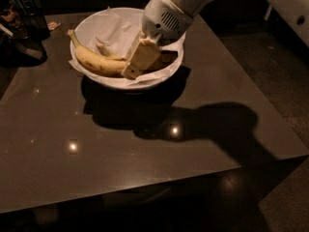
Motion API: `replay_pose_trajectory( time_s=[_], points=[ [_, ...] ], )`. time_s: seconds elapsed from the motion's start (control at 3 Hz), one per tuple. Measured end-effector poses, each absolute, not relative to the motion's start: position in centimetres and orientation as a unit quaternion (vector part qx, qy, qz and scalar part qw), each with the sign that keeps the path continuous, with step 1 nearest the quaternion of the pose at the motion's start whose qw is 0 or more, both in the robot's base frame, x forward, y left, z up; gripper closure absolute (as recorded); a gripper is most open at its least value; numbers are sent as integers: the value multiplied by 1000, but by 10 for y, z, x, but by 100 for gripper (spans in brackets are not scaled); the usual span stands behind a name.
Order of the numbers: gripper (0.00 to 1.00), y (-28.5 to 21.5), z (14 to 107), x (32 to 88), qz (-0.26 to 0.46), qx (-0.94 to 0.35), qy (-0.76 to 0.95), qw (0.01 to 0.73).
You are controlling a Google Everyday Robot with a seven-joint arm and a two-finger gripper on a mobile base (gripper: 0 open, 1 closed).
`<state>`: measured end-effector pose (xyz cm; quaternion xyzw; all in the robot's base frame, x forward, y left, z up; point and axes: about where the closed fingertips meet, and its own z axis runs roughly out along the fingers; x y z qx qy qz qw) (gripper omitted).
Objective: Pick banana from white bowl
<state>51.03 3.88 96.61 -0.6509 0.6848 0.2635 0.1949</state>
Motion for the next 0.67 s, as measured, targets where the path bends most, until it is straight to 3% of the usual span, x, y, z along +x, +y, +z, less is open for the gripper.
replay_pose_trajectory(
  time_s=[0.33,0.67],
  points=[
    [100,37,977,449,288,-629,694,199],
    [100,37,977,449,288,-629,694,199]
  ],
)
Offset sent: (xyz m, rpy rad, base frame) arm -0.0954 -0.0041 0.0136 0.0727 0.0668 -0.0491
